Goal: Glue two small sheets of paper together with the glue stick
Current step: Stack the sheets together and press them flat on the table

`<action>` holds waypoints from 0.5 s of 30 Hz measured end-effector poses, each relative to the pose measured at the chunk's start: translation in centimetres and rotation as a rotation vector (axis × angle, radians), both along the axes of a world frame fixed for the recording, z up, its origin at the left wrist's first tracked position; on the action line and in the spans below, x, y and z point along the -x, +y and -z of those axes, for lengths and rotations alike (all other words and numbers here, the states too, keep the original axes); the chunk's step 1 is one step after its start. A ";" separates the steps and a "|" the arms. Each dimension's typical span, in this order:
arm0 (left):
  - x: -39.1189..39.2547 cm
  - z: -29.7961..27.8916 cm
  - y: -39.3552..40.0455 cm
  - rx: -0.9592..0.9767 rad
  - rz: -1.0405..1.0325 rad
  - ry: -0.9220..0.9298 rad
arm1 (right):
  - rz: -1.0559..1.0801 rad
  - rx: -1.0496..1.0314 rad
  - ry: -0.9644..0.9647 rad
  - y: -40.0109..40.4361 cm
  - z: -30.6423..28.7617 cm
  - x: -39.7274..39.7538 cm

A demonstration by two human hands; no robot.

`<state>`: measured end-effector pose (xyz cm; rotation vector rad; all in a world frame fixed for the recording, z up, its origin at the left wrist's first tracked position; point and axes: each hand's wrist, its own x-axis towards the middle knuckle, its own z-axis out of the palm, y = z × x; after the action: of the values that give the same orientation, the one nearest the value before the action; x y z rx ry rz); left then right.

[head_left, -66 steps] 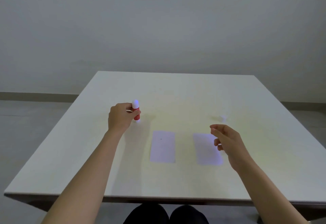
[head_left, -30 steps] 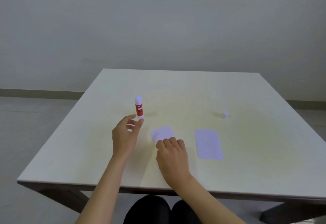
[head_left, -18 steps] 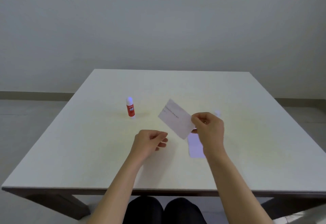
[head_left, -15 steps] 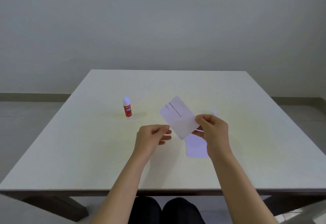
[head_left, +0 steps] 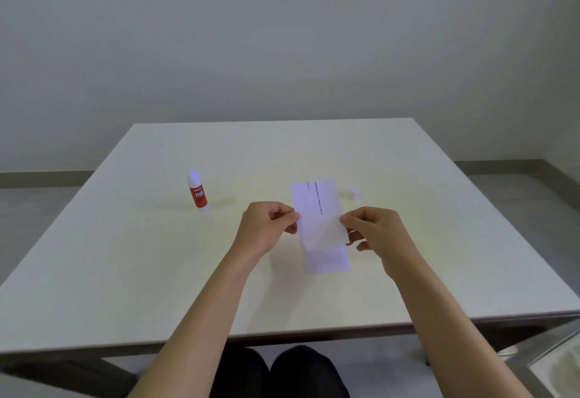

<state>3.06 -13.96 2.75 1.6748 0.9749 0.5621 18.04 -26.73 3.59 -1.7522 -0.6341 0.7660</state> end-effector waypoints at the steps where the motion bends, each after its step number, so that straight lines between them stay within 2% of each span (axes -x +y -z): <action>1: -0.3 -0.2 0.1 -0.004 -0.003 0.008 | -0.025 0.011 -0.015 0.0 -0.1 -0.4; 5: -1.2 -0.1 0.4 0.009 -0.004 0.071 | -0.089 0.093 -0.016 0.4 0.5 -1.8; 11: -1.3 1.8 -0.1 -0.030 0.015 0.269 | -0.117 0.193 0.036 0.4 3.4 -2.0; 15: -1.1 2.5 -0.4 -0.031 0.035 0.306 | -0.112 0.223 0.018 0.3 4.4 -2.2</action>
<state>4.19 -14.35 0.24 1.8368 1.1565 0.3021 20.25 -26.42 -0.83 -1.9218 -0.6589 0.9597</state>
